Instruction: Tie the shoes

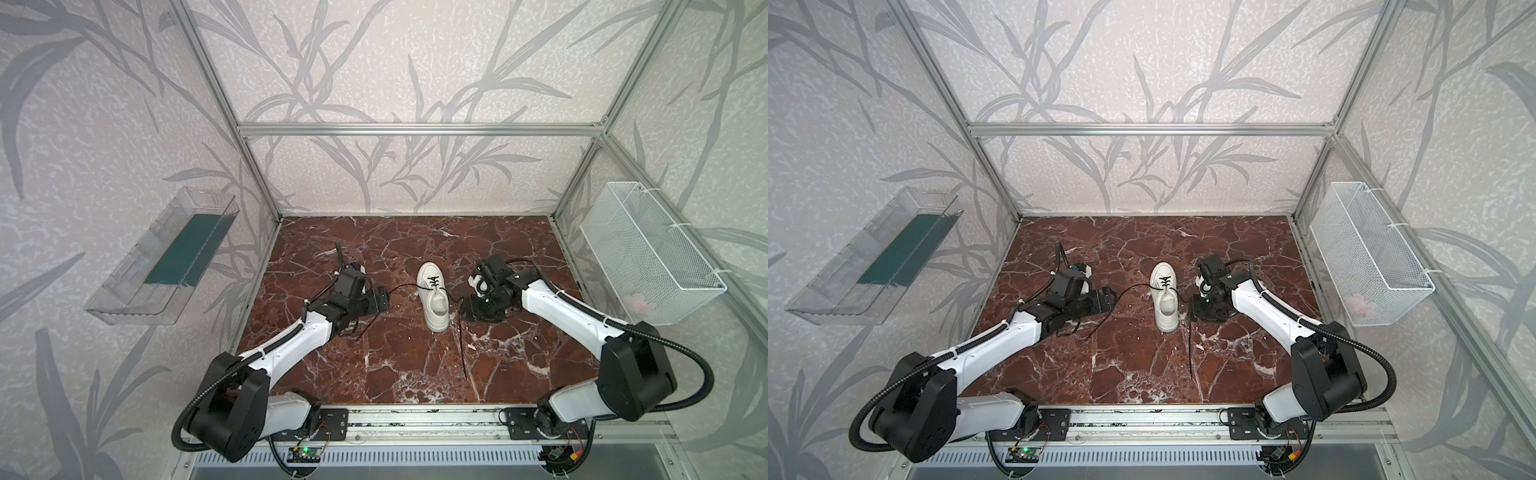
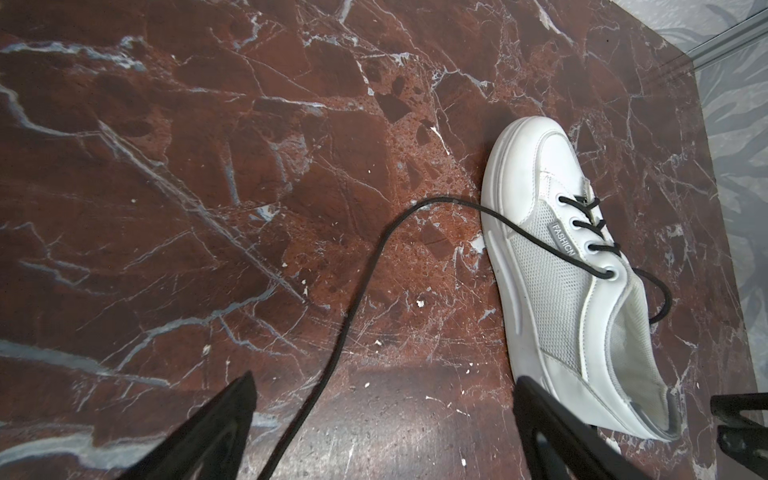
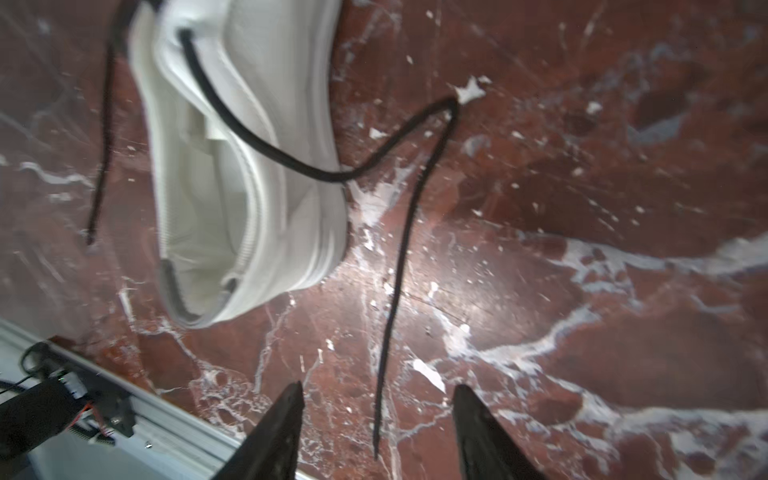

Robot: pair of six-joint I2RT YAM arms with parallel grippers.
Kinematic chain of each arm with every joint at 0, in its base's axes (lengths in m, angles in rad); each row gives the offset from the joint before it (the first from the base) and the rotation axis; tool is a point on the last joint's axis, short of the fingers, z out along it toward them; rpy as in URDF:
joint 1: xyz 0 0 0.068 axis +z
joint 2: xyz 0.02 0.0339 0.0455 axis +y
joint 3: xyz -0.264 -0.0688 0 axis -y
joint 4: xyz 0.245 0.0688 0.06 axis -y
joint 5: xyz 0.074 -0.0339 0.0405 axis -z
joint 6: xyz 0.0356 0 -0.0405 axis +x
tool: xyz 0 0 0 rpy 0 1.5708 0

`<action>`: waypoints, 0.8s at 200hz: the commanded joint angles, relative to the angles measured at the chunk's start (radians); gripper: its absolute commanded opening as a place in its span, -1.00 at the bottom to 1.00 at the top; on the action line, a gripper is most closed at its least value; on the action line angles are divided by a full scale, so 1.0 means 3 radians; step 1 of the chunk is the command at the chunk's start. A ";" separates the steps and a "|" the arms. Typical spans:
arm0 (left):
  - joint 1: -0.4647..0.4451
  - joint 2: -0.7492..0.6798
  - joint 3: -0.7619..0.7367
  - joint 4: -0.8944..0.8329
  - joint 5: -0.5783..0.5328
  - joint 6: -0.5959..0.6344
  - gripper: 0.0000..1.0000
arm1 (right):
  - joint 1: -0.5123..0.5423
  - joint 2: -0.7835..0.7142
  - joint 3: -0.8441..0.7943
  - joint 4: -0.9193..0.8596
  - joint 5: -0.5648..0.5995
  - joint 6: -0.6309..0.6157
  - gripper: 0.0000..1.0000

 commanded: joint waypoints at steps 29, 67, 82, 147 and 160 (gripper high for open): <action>-0.0012 0.0049 0.0119 -0.0055 0.0040 0.0048 0.96 | 0.0333 -0.0207 -0.0345 -0.0216 0.0259 0.0125 -0.04; -0.0017 0.0043 0.0115 -0.0054 0.0045 0.0040 0.96 | 0.0674 -0.0135 -0.0572 0.0028 0.0187 0.0508 -0.12; -0.0014 0.0022 0.0102 -0.0056 0.0038 0.0041 0.96 | 0.0733 -0.0112 -0.0597 0.0103 0.0211 0.0565 -0.21; -0.0014 -0.0045 0.0071 -0.0069 -0.0008 0.0031 0.97 | 0.0863 0.0119 -0.0648 0.0357 0.0203 0.0669 -0.36; -0.0015 -0.0054 0.0065 -0.0068 -0.0017 0.0027 0.96 | 0.0863 0.0176 -0.0612 0.0325 0.0214 0.0665 -0.42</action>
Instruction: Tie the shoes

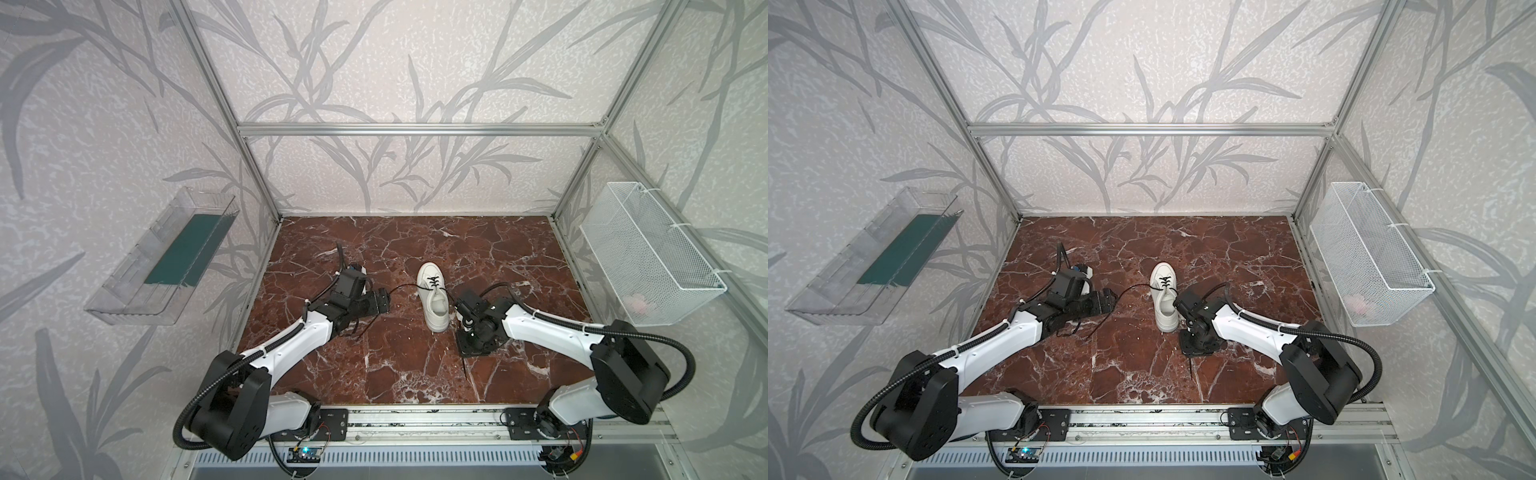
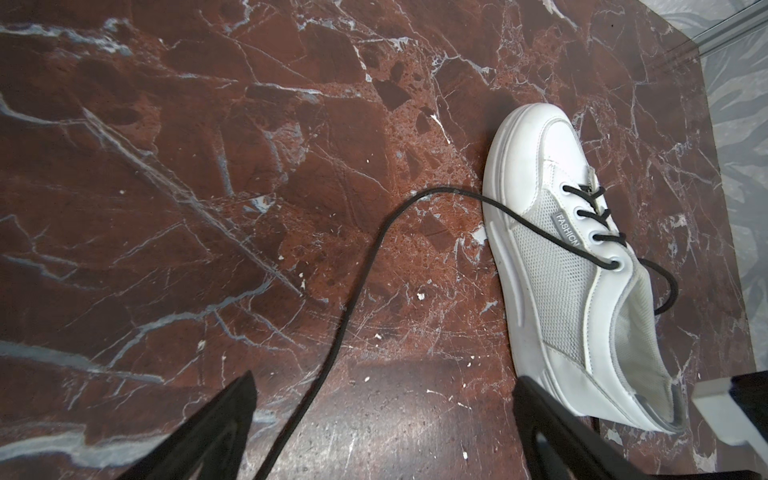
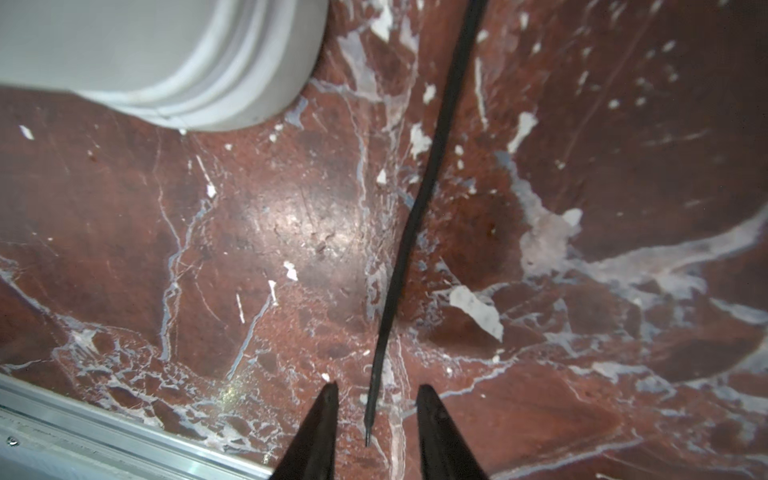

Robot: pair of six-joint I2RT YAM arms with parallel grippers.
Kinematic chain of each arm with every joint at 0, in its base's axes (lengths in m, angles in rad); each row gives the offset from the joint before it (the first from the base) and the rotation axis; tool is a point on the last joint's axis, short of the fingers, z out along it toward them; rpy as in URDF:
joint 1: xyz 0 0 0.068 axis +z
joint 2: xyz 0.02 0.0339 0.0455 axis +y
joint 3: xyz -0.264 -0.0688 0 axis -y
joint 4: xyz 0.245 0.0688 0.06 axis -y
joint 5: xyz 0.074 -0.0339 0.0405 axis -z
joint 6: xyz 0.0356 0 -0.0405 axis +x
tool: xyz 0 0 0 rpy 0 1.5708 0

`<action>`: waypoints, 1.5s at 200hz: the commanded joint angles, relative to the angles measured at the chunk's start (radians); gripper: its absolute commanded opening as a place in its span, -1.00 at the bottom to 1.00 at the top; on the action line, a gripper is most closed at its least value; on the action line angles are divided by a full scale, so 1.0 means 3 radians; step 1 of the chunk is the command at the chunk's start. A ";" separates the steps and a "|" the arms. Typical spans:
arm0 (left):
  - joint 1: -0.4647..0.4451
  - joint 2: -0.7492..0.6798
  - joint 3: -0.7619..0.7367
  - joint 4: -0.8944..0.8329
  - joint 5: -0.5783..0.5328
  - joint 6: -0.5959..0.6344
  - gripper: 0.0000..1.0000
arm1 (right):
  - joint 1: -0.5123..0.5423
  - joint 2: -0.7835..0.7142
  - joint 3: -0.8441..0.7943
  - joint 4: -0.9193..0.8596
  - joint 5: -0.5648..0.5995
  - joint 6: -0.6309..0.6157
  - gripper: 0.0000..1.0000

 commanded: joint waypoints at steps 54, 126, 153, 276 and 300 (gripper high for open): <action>-0.0013 -0.0102 0.0051 -0.0038 -0.0074 0.0005 0.96 | 0.0042 0.0247 0.0089 -0.0089 0.0120 0.0062 -0.54; -0.0015 -0.0070 0.0059 -0.0023 -0.0092 0.0016 0.96 | 0.0149 0.0542 0.0297 -0.0294 0.0292 0.0033 -0.63; -0.0014 -0.0075 0.0026 0.0028 -0.0124 0.0030 0.96 | 0.0145 0.0638 0.0356 -0.0343 0.0278 -0.0014 -0.80; -0.0016 -0.0052 0.0030 -0.0001 -0.0146 0.0075 0.96 | -0.0561 -0.0636 0.0127 -0.0630 0.0201 -0.0182 -1.00; -0.0015 -0.0053 0.0038 -0.0010 -0.0155 0.0073 0.96 | -0.0795 -0.0883 0.0223 -0.0608 0.0022 -0.0196 -1.00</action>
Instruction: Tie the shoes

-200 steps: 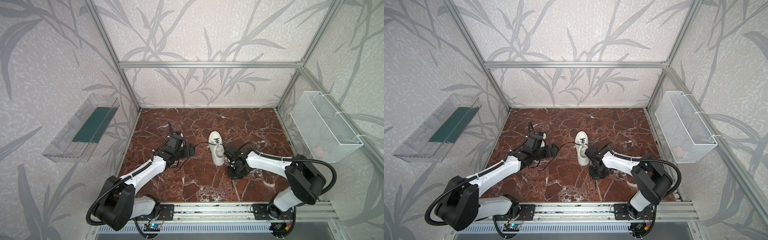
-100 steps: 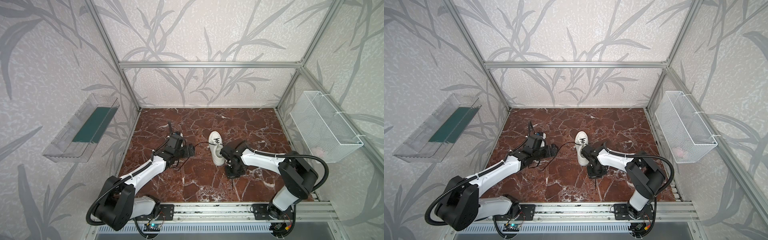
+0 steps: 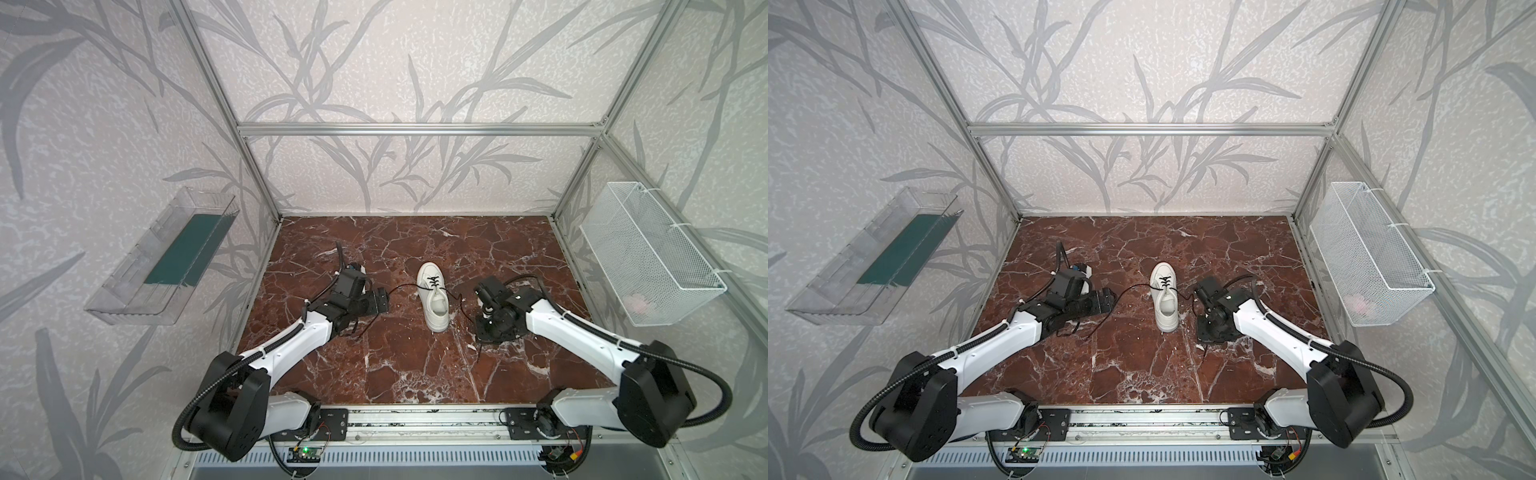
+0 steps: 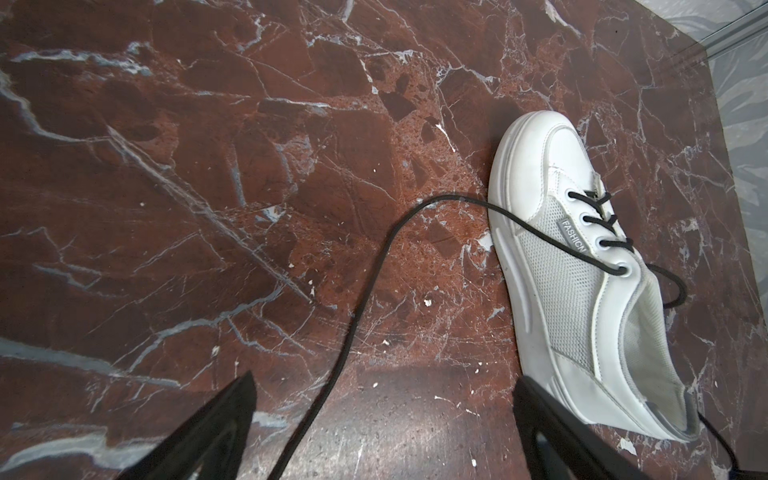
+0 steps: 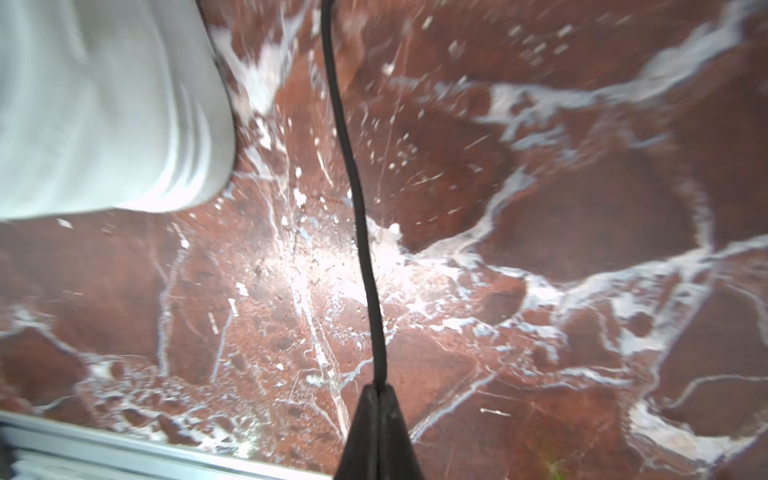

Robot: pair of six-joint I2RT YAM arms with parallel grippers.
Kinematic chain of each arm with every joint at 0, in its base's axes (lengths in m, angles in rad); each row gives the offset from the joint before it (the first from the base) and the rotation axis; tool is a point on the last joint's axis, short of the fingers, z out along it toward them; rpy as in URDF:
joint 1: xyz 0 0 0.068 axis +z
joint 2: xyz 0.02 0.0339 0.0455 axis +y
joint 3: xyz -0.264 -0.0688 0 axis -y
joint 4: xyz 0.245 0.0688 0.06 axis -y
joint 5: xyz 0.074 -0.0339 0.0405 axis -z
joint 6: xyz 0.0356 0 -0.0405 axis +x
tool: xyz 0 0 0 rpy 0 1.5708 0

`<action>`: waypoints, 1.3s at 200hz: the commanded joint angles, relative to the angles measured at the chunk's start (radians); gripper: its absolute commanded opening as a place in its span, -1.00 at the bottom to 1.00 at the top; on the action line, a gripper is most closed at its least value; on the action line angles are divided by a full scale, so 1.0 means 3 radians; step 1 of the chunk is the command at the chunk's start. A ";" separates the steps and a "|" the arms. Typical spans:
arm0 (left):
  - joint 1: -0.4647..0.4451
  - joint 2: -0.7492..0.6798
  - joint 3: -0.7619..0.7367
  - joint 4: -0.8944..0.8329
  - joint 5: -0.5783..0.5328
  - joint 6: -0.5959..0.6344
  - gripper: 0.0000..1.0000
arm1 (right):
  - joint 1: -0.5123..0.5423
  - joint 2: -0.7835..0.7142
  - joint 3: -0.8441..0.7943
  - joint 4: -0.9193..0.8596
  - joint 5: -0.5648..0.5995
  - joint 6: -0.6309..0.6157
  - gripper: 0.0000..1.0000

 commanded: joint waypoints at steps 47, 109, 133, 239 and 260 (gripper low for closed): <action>-0.0008 -0.0075 0.0052 -0.0070 -0.0131 0.0058 0.97 | -0.0530 -0.0370 0.0354 0.0438 -0.0272 0.0160 -1.00; 0.0015 -0.0263 0.0025 -0.0282 -0.0249 0.0130 0.98 | -0.1084 0.0077 0.0972 0.0681 -0.0360 0.0258 -1.00; 0.0032 -0.0328 0.0004 -0.0322 -0.0287 0.0134 0.98 | -0.1340 0.0090 0.0973 0.0862 -0.0512 0.0258 -1.00; 0.0087 -0.0385 0.0009 -0.0484 -0.0311 0.0148 0.98 | -0.1870 0.0336 0.0986 0.1165 -0.0583 0.0206 -1.00; 0.0087 -0.0421 -0.0044 -0.0474 -0.0321 0.0131 0.98 | -0.1743 0.0524 0.1030 0.1295 -0.0944 0.0392 -1.00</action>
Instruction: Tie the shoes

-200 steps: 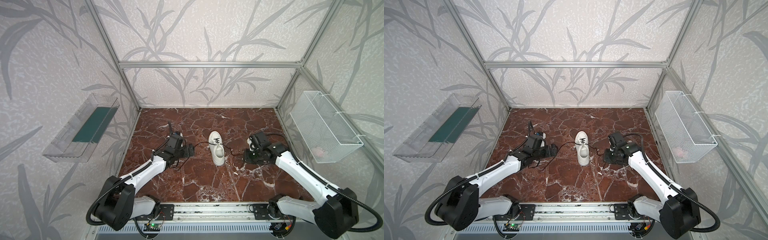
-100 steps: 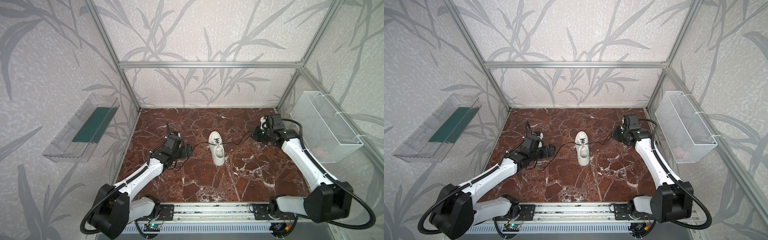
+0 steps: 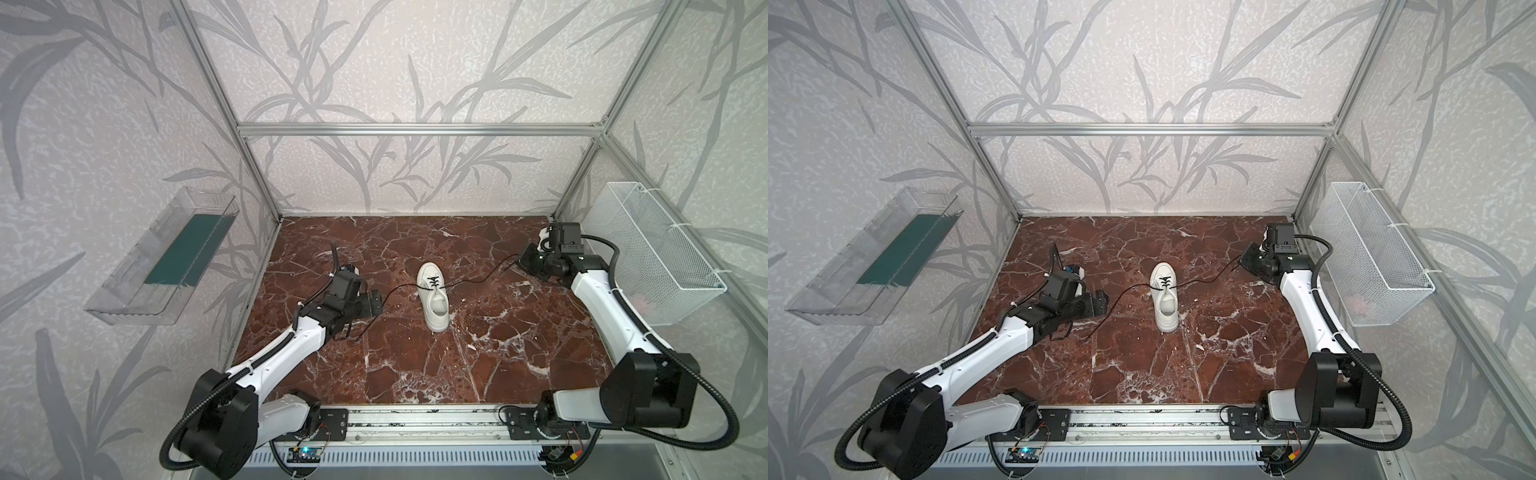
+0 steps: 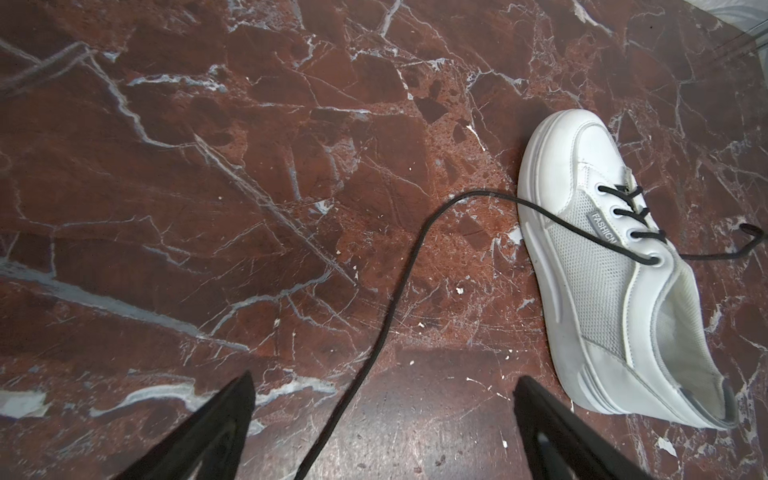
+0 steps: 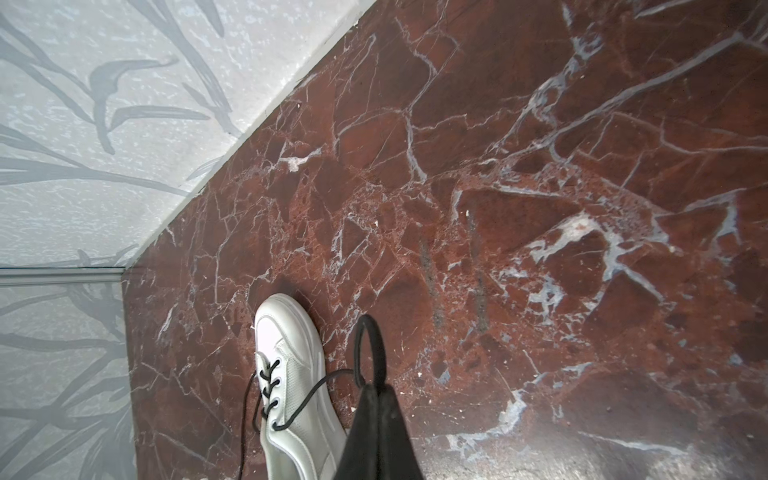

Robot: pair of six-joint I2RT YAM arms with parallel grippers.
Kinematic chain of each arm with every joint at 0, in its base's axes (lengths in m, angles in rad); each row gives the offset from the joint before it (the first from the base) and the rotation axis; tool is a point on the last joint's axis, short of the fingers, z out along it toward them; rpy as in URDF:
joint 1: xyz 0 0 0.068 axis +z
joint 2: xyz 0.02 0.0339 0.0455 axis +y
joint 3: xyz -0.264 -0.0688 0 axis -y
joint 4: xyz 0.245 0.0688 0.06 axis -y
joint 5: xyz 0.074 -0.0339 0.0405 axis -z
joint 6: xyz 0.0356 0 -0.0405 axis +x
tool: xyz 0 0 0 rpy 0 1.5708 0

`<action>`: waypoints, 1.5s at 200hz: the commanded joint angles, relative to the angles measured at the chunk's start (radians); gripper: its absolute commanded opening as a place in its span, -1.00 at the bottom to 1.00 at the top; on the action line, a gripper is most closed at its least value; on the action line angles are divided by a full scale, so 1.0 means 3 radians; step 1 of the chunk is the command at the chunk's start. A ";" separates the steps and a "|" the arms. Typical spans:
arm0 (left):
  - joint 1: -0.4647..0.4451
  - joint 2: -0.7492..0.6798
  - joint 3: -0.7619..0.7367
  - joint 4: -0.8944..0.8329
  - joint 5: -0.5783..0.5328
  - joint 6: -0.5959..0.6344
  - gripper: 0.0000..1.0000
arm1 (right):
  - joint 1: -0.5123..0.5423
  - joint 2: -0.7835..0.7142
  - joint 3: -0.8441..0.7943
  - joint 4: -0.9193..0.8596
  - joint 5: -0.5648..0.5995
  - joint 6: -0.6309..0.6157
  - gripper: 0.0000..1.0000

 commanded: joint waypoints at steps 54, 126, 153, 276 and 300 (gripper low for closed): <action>0.0033 -0.0140 -0.0114 -0.0083 -0.0050 -0.0034 0.98 | 0.0743 0.0973 0.0693 0.0290 -0.0555 0.0271 -1.00; 0.0077 -0.0154 -0.0204 -0.0114 -0.0014 -0.0055 0.98 | 0.1666 0.1814 0.1480 0.0718 -0.0758 0.0959 -1.00; 0.0103 -0.0139 -0.0217 -0.0129 0.0014 -0.0032 0.98 | 0.1949 0.2081 0.1684 0.0802 -0.0688 0.1091 -1.00; 0.0181 -0.0472 -0.0485 -0.0231 0.0019 -0.0097 0.98 | 0.2366 0.3472 0.2963 0.0761 -0.0686 0.1248 -1.00; 0.0181 -0.0482 -0.0464 -0.0292 0.0022 -0.0076 0.98 | 0.2364 0.3653 0.3219 0.0605 -0.0697 0.1209 -1.00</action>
